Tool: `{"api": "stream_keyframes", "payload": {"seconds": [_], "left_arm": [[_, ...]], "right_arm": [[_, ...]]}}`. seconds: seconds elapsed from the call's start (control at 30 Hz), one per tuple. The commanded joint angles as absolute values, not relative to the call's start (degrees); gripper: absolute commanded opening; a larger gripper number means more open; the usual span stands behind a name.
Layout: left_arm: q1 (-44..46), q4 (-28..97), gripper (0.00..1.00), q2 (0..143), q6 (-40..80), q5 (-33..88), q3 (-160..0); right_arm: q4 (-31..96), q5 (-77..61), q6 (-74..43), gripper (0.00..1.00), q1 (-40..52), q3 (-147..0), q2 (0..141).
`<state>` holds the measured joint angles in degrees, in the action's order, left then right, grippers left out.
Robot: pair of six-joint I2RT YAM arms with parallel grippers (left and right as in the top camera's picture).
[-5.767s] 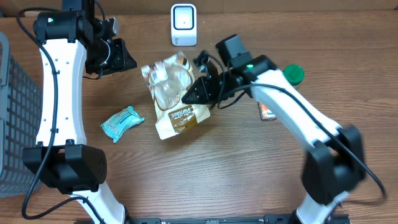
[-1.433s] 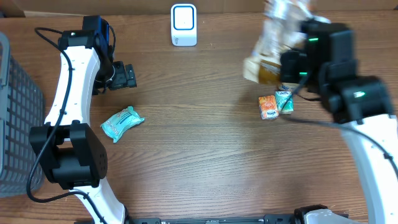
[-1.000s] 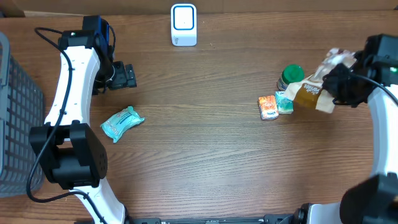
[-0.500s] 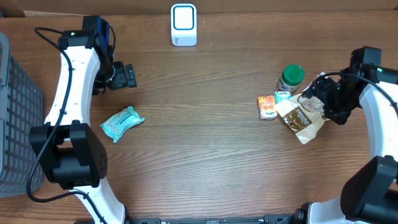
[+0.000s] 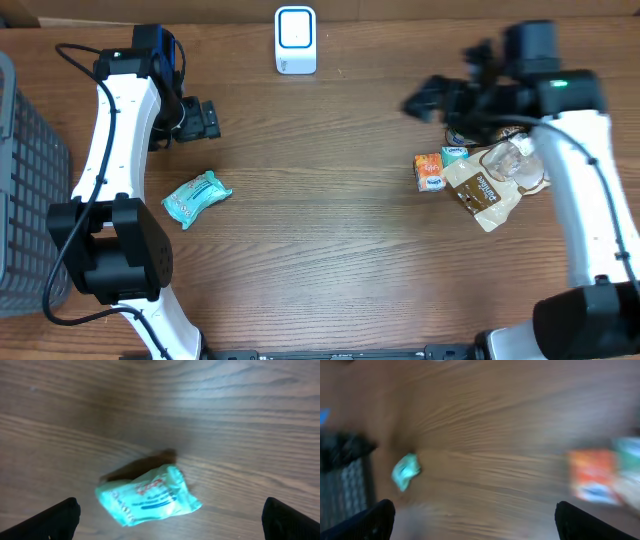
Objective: Scan the item barcode
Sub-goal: 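Move the right gripper to the toilet tissue pack and grasp it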
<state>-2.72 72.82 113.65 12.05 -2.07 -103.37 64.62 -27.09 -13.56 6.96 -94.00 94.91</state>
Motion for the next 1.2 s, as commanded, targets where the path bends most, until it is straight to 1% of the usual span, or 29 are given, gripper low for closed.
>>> {"api": "stream_keyframes", "payload": {"seconds": [0.0,0.07,0.17,0.2,0.23,0.33,0.4,0.53,0.67,0.83,0.93,1.07,1.17], "left_arm": [[-2.6,71.4,1.00,114.1,12.3,2.3,-103.2],[-2.6,72.0,1.00,114.1,12.3,3.8,-103.2],[-2.6,70.4,0.99,114.1,11.7,4.0,-103.2],[-2.6,70.4,0.85,114.0,9.9,4.2,-103.4],[-2.7,70.9,0.66,113.9,9.0,4.8,-103.9],[-4.2,73.7,0.52,113.6,9.0,8.1,-108.6],[-6.2,77.7,0.54,113.4,9.0,10.6,-117.1],[-9.2,83.9,0.61,113.4,9.0,10.5,-130.9],[-11.7,87.0,0.68,113.4,9.5,10.5,-139.3],[-13.6,88.9,0.70,113.4,12.0,10.4,-141.1],[-13.6,90.2,0.70,113.5,12.0,9.4,-140.5],[-13.6,91.3,0.70,113.5,12.1,7.7,-140.2],[-13.6,91.7,0.71,113.5,12.0,7.0,-140.2]], "right_arm": [[61.2,-28.0,-16.3,1.00,14.4,-94.2,96.4],[58.9,-25.8,-19.9,1.00,18.2,-94.2,98.1],[55.7,-25.6,-22.0,1.00,22.7,-94.2,101.4],[54.4,-25.6,-22.4,1.00,24.3,-94.2,102.8],[53.4,-25.6,-22.3,1.00,25.4,-94.2,103.8],[49.9,-25.5,-22.6,1.00,28.8,-94.2,106.8],[45.9,-25.6,-22.8,0.94,32.0,-94.2,109.5],[38.7,-25.5,-25.5,0.91,36.4,-94.2,113.6],[29.7,-25.5,-28.9,0.85,40.4,-94.2,118.0],[20.9,-20.7,-32.2,0.80,44.6,-94.2,123.2],[17.9,-18.4,-33.0,0.77,46.3,-94.2,125.4],[14.4,-18.4,-33.0,0.71,47.9,-94.2,127.9],[13.9,-18.0,-33.0,0.69,48.5,-94.2,130.0]]}}
